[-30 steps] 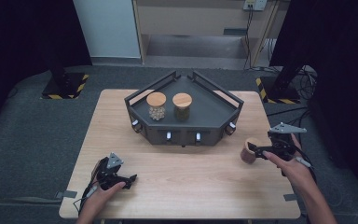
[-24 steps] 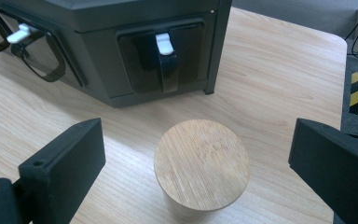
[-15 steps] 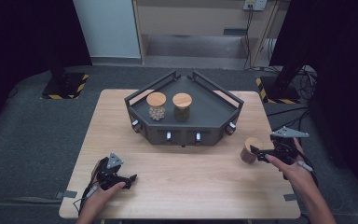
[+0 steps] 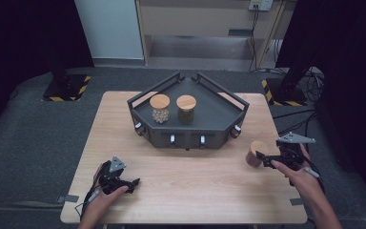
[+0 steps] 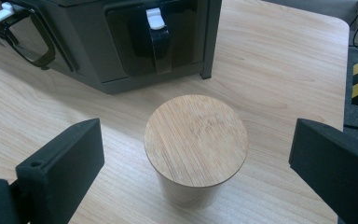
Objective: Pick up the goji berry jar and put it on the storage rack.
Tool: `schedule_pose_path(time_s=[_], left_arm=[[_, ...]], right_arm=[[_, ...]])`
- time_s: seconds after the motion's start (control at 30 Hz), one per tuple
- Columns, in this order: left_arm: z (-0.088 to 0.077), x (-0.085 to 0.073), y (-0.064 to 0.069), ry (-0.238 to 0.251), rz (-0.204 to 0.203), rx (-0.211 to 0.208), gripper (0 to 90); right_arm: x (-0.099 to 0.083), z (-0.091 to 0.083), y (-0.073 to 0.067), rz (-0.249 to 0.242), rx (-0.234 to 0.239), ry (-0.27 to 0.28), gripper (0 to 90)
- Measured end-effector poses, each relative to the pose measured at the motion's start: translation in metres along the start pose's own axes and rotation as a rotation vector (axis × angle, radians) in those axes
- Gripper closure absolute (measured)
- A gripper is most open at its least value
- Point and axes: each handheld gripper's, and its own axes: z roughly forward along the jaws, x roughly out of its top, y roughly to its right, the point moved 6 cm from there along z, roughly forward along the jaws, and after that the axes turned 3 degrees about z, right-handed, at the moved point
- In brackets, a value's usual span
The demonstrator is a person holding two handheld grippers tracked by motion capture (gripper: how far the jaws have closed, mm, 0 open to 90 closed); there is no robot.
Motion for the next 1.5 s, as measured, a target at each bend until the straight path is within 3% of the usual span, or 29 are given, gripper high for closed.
schedule_pose_path(time_s=[1.0, 1.5], left_arm=[[0.0, 0.0, 0.0, 0.0, 0.0, 0.0, 0.0], [0.0, 0.0, 0.0, 0.0, 0.0, 0.0, 0.0]], right_arm=[[-0.01, 0.025, 0.007, 0.009, -0.012, -0.059, 3.8], [-0.015, 0.045, 0.007, 0.044, -0.003, -0.099, 4.6]])
